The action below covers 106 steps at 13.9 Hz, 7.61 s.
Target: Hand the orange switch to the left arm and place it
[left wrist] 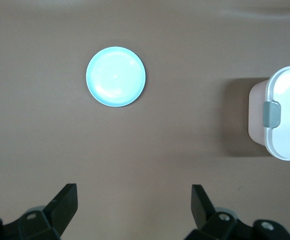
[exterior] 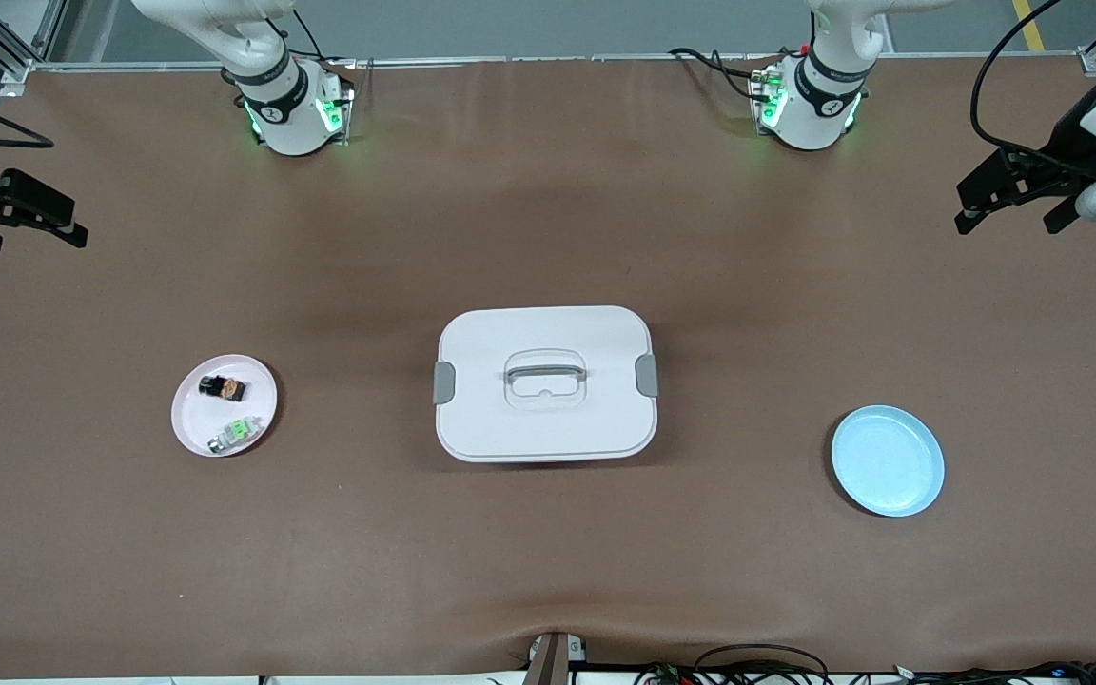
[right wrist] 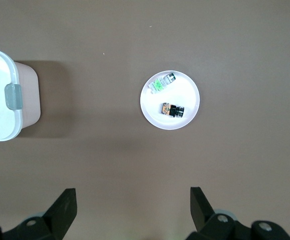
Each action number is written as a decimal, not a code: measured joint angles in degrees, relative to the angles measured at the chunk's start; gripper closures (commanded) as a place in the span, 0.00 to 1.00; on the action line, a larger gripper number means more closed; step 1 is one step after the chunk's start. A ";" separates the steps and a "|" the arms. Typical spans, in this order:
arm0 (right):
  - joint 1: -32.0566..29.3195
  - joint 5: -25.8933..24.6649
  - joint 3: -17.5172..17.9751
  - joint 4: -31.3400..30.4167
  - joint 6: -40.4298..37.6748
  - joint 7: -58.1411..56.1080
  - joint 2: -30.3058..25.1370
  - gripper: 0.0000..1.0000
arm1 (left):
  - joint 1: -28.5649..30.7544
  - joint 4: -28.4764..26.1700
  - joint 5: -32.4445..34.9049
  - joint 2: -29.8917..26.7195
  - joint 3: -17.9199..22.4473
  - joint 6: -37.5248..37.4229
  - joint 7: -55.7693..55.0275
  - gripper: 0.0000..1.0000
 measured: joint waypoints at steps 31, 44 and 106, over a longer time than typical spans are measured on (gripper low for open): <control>-0.28 -3.26 -0.52 -0.82 2.22 8.64 5.29 0.00 | 0.02 0.08 0.00 0.03 0.00 0.00 0.00 0.00; -2.32 -2.86 -0.54 -10.08 19.07 8.48 17.12 0.00 | 0.10 0.20 0.00 0.19 0.02 0.00 0.00 0.00; 19.90 32.17 0.99 1.98 22.40 95.59 23.41 1.00 | -23.93 7.59 -57.00 27.07 -3.09 33.96 6.63 0.00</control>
